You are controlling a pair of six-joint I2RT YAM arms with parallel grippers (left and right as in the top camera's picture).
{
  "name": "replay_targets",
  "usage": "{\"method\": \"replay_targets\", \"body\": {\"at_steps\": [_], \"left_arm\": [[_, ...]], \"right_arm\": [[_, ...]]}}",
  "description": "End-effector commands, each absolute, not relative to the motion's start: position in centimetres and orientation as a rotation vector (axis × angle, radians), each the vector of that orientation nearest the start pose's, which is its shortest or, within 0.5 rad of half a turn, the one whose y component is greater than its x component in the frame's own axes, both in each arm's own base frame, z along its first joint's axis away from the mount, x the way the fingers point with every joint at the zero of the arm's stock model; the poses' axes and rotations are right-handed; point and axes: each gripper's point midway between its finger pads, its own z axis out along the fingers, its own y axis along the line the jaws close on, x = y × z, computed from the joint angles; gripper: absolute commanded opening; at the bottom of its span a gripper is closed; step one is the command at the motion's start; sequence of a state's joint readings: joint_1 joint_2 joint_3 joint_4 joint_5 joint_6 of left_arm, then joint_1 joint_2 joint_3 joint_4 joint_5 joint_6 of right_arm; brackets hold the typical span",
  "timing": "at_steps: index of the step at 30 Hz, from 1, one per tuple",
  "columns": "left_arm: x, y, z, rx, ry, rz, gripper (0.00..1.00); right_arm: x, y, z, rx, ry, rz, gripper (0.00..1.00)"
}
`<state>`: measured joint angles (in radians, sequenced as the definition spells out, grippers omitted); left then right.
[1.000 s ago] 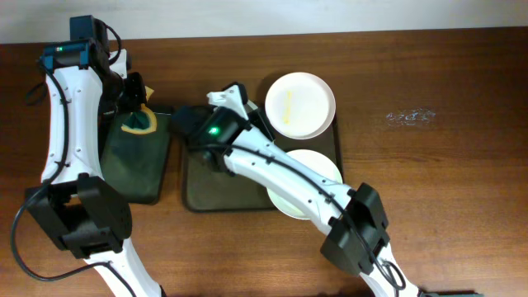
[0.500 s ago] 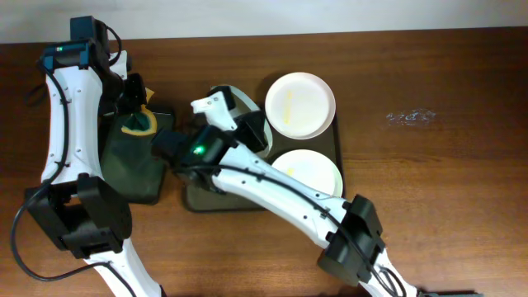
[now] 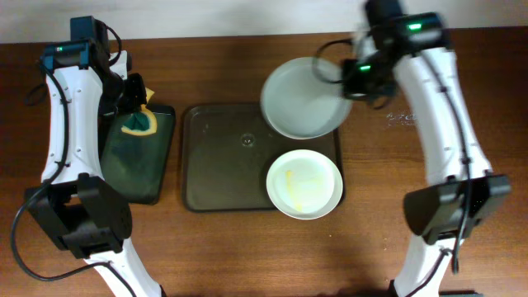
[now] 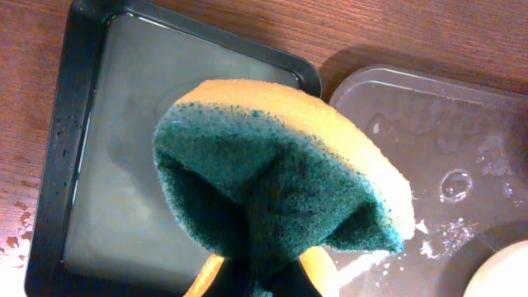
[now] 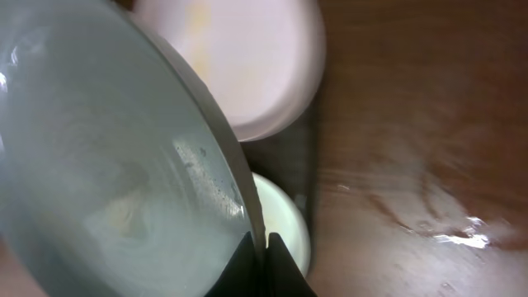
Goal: Clean dirty plates on tray and stack at the side
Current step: 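Lift the scrubbed plate with the right gripper and place it right of the tray, then move the right gripper to the front plate and pull it left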
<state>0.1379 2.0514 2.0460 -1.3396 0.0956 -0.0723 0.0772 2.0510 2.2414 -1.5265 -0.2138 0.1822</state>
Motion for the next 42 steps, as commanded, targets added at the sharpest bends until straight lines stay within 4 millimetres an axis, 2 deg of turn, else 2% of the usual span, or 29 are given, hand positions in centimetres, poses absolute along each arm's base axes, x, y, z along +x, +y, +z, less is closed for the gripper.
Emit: {"method": "replay_targets", "body": {"at_steps": [1, 3, 5, 7, 9, 11, 12, 17, 19, 20, 21, 22, 23, 24, 27, 29, 31, 34, 38, 42], "left_arm": [[44.4, 4.2, 17.5, -0.283, 2.873, -0.120, 0.00], [44.5, 3.7, 17.5, -0.266, 2.874, -0.121, 0.00], [44.5, 3.2, 17.5, -0.248, 2.876, -0.123, 0.00], [44.5, 2.7, 17.5, -0.233, 2.878, -0.125, 0.00], [44.6, 2.4, 17.5, -0.223, 2.876, -0.126, 0.00], [44.6, 2.4, 17.5, -0.223, 2.876, -0.126, 0.00], [44.6, 2.4, 17.5, -0.223, 2.875, -0.126, 0.00], [44.6, 2.4, 17.5, -0.223, 2.875, -0.126, 0.00], [44.6, 2.4, 17.5, -0.223, 2.875, -0.126, 0.00], [44.6, 2.4, 17.5, -0.223, 2.874, -0.126, 0.00], [44.7, 2.4, 17.5, -0.223, 2.873, -0.126, 0.00], [44.7, 2.4, 17.5, -0.223, 2.873, -0.126, 0.00], [44.7, 2.4, 17.5, -0.223, 2.872, -0.126, 0.00], [44.7, 2.4, 17.5, -0.222, 2.871, -0.126, 0.00], [44.8, 2.0, 17.5, -0.208, 2.870, -0.128, 0.00], [44.8, 1.3, 17.5, -0.186, 2.872, -0.131, 0.00], [44.9, 0.0, 17.6, -0.118, 2.875, -0.133, 0.00], [44.9, -1.4, 17.5, -0.026, 2.876, -0.121, 0.00], [45.1, -1.6, 17.6, -0.008, 2.868, -0.081, 0.00], [45.2, -1.2, 17.6, -0.013, 2.866, -0.046, 0.00]], "right_arm": [[42.0, -0.6, 22.8, 0.338, 2.874, 0.373, 0.04], [40.8, -6.4, 21.3, 0.540, 2.898, 0.289, 0.04], [39.1, -10.2, 18.8, 0.684, 2.948, 0.212, 0.04], [37.9, -11.3, 16.4, 0.737, 2.996, 0.205, 0.04], [36.8, -12.8, 13.0, 0.782, 3.047, 0.119, 0.04], [36.7, -13.4, 8.5, 0.803, 3.039, 0.112, 0.04], [36.7, -13.4, 7.4, 0.802, 3.036, 0.110, 0.04], [35.5, -12.9, 3.2, 0.807, 3.052, 0.115, 0.04], [34.9, -12.7, 2.3, 0.812, 3.067, 0.119, 0.06], [34.7, -12.6, 2.3, 0.813, 3.074, 0.121, 0.16], [34.7, -12.5, 2.5, 0.815, 3.075, 0.128, 0.36], [34.7, -12.2, 3.2, 0.817, 3.079, 0.155, 0.53], [35.0, -11.7, 4.3, 0.814, 3.078, 0.206, 0.57], [35.3, -11.2, 5.7, 0.785, 3.072, 0.263, 0.59], [36.7, -8.6, 13.0, 0.628, 2.986, 0.442, 0.59], [36.6, -6.6, 16.3, 0.555, 2.942, 0.481, 0.60], [35.3, -3.7, 18.3, 0.458, 2.964, 0.490, 0.60], [33.4, -0.3, 18.1, 0.337, 3.072, 0.465, 0.59], [30.5, 4.1, 14.4, 0.159, 3.240, 0.448, 0.56], [28.0, 6.6, 9.9, 0.175, 3.340, 0.441, 0.51]]}}
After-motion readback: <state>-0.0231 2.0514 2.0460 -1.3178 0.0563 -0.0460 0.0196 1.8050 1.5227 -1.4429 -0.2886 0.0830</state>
